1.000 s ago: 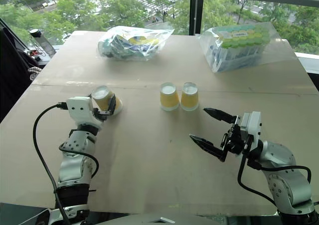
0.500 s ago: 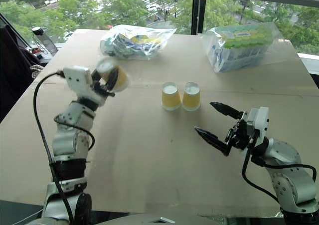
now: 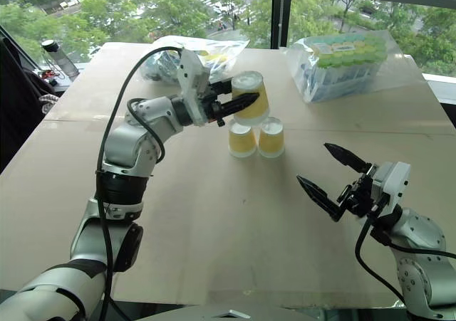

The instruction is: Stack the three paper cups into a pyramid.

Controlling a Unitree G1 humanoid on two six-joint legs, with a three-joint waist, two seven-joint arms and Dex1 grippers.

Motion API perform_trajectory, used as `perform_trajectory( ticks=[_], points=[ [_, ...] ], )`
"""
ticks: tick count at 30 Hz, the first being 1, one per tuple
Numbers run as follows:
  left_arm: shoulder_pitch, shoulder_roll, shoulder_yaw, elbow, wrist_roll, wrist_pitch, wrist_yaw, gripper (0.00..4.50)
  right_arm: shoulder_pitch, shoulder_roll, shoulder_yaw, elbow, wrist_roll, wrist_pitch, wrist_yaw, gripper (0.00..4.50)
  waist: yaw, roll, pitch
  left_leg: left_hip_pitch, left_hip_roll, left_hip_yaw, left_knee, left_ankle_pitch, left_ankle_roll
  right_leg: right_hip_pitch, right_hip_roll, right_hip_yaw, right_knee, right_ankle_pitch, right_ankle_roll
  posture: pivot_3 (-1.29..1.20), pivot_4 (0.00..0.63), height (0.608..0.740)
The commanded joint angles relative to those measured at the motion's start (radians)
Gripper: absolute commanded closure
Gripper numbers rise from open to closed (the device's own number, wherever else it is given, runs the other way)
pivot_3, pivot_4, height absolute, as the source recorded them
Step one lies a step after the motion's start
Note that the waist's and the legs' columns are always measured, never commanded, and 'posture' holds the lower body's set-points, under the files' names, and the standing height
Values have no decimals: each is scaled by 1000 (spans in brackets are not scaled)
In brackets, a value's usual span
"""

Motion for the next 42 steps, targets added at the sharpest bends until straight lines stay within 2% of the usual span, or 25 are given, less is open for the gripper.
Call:
perform_trajectory(
  ticks=[1, 11, 22, 24, 25, 26, 27, 31, 39, 42],
  points=[
    [-28, 1, -15, 28, 36, -53, -35, 2561, 2, 16, -38, -21, 7, -38, -28, 0, 0, 0, 0, 0, 0, 0, 0, 0, 0, 0, 0, 0, 0, 0, 0, 0, 150, 740],
    [-21, -70, -16, 126, 104, -170, -5, 2561, 7, 31, -30, -51, 28, -47, -52, 0, 2, 0, 1, -1, 0, 0, 0, 0, 0, 0, 0, 0, -1, 0, 0, 0, 150, 740],
    [-24, -91, -10, 161, 112, -189, -11, 2561, 24, 26, -32, -59, 47, -45, -45, 0, 2, 0, 1, -1, 0, 0, 0, 0, 0, 0, 0, 0, 0, 0, 0, 0, 150, 740],
    [-20, -92, -5, 154, 105, -181, -12, 1511, 31, 25, -35, -62, 52, -46, -43, 0, 2, 0, 1, -1, 0, 0, 0, 0, 0, 0, 0, 0, 0, 0, 0, 0, 150, 740],
    [-18, -91, -4, 150, 105, -180, -12, 1351, 34, 25, -36, -63, 54, -47, -42, 0, 2, 0, 1, -1, 0, 0, 0, 0, 0, 0, 0, 0, 0, 0, 0, 0, 150, 740],
    [-16, -90, -1, 143, 103, -178, -10, 670, 40, 25, -38, -65, 55, -50, -40, 0, 2, 0, 1, -1, 0, 0, 0, 0, 0, 0, 0, 0, 0, 0, 0, 0, 150, 740],
    [-12, -86, 2, 135, 103, -177, -9, 193, 46, 25, -39, -67, 55, -52, -38, 0, 2, 0, 1, -1, 0, 0, 0, 0, 0, 0, 0, 0, 0, 0, 0, 0, 150, 740],
    [5, -50, 25, 61, 77, -153, -23, 86, 67, 23, -46, -71, 60, -58, -29, 0, 0, 0, 1, -1, 0, 0, 0, 0, 0, 0, 0, 0, 0, 0, 0, 0, 150, 740],
    [117, 61, 97, -268, -86, 39, -59, 86, 109, -21, -84, -28, 71, -55, 21, 0, 1, 1, 1, -1, 1, 0, 0, 1, -2, 0, -1, 4, 0, 0, 0, 0, 150, 740],
    [267, 145, 156, -427, -159, 151, -46, 86, 143, -41, -95, 33, 38, -68, 65, 0, 0, 1, 1, 0, 1, 0, 0, 0, 0, 0, -1, 6, 0, 0, 0, 0, 150, 740]
  ],
)
